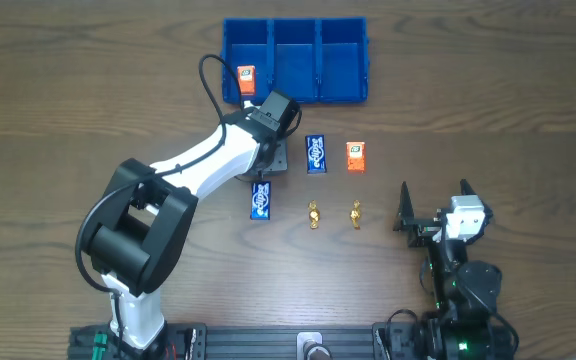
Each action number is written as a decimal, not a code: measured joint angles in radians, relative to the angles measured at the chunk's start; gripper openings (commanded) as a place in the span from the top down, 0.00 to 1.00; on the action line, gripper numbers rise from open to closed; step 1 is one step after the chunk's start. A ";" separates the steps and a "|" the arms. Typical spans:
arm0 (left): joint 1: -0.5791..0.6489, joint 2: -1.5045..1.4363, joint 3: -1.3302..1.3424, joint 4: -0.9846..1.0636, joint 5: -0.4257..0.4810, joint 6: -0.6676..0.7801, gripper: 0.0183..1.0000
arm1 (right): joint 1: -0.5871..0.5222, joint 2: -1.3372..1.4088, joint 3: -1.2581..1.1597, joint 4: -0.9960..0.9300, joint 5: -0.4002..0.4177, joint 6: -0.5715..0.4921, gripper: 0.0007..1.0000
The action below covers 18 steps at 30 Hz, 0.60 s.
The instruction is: Sort Candies Into Trays
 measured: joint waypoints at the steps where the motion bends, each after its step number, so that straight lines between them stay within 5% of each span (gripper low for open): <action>1: 0.000 0.000 0.000 0.003 0.001 0.000 0.76 | 0.000 0.000 0.000 0.000 0.000 0.000 0.00; 9: 0.001 -0.188 0.059 -0.045 -0.032 0.011 0.77 | 0.000 0.000 0.000 0.000 0.000 0.000 0.00; 18: 0.080 -0.123 0.808 -0.386 -0.153 0.156 0.77 | 0.000 0.000 0.000 0.000 0.000 0.000 0.00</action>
